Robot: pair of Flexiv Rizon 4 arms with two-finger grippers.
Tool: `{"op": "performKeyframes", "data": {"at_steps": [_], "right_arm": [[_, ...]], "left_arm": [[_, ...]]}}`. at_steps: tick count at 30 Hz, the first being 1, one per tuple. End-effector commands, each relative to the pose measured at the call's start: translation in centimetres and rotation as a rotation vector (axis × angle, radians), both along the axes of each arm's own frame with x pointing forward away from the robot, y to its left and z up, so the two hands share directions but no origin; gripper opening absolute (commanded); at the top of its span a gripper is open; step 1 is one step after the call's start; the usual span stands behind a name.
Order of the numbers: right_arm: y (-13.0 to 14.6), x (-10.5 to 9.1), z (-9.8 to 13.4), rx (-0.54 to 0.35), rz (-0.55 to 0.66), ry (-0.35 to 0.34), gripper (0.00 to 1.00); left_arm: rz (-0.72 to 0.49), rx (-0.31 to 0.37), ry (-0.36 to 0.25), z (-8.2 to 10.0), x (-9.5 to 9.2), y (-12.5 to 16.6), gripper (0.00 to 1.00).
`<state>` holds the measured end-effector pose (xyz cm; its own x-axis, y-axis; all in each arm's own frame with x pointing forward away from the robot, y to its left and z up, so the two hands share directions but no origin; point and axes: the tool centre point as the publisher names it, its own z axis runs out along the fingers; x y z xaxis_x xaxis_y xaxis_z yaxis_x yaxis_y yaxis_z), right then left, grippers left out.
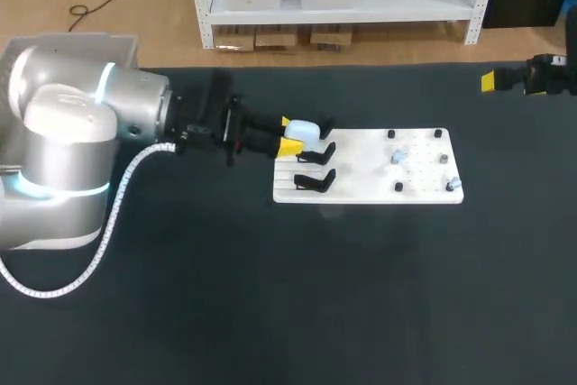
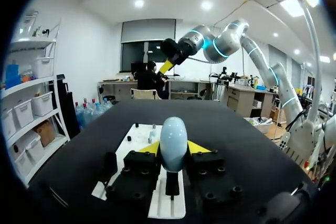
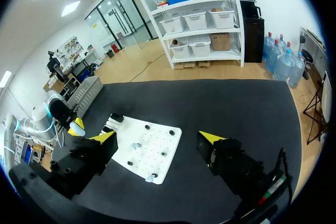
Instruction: Pick up each earbud case from the left stands, insert the matching earbuds, close the lid, and place the case in the box.
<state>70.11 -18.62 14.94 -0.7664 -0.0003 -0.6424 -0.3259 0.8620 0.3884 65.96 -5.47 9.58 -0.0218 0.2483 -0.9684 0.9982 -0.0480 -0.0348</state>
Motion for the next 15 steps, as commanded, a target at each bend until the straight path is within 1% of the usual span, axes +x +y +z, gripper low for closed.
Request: {"op": "performKeyframes", "data": {"at_steps": [1, 15], "right_arm": [[0.02, -0.02, 0.03, -0.001, -0.001, 0.0, 1.0], [0.02, -0.02, 0.03, -0.001, -0.001, 0.0, 1.0]], "left_arm": [[0.033, -0.018, -0.015, 0.69, -1.08, 0.68, 0.0], [0.028, -0.019, -0.015, 0.84, -1.15, 0.72, 0.0]]}}
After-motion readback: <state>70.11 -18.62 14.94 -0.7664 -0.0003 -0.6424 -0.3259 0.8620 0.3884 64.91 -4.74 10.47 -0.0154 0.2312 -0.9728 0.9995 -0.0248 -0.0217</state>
